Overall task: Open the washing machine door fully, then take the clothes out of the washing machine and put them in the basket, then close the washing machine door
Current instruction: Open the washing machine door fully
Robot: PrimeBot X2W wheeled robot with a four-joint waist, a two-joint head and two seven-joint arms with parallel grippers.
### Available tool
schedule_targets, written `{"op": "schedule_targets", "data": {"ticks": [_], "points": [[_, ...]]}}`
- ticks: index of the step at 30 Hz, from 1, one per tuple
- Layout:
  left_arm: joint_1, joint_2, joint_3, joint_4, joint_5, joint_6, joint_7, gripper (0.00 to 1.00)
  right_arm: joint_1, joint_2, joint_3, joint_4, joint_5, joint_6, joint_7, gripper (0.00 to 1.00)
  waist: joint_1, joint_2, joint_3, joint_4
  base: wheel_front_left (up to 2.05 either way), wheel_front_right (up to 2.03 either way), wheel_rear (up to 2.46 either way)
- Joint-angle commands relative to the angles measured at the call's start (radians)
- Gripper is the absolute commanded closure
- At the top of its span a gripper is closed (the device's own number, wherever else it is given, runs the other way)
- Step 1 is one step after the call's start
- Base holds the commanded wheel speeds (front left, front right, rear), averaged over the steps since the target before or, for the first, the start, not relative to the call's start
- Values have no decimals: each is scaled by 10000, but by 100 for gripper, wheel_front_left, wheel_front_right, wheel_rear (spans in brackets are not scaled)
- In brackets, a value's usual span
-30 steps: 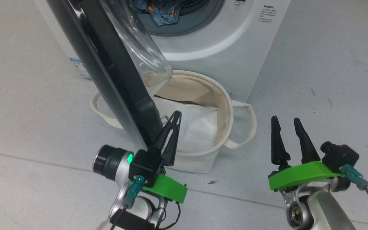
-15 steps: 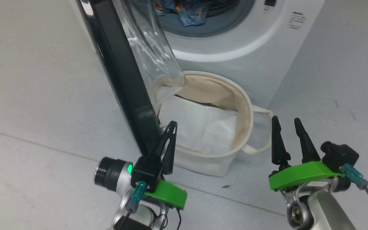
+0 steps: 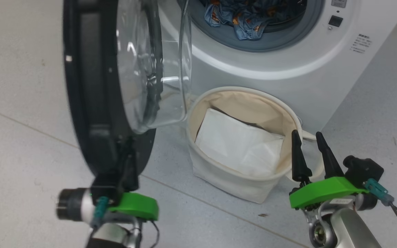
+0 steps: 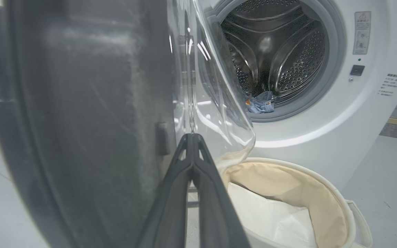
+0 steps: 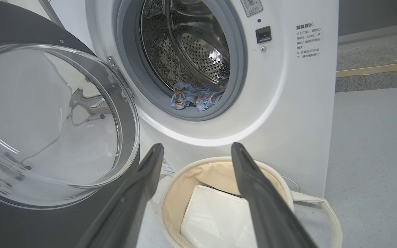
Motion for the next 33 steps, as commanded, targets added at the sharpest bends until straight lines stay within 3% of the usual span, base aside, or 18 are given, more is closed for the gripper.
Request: {"op": "schedule_targets", "data": {"ticks": [1,18,29,33], "points": [[-221,378,653,-309,-104,159,-104,100,-62,81,226,-264,-105,39,-124,0,0,0,-50,66,0,0,0],[-798,2630,3549,489,-1352,365,-120,100,-115,81,67,-311,-320,39,-124,0,0,0,650,-461,0,0,0],[-1980,3397,4724,2147,-2135,58,-463,100,-275,39,-241,-499,-849,39,-124,0,0,0,1676,-521,0,0,0],[-2380,3425,5019,2743,-2314,-55,-629,100,-356,-40,-343,-629,-945,39,-124,0,0,0,2008,-536,0,0,0]]}}
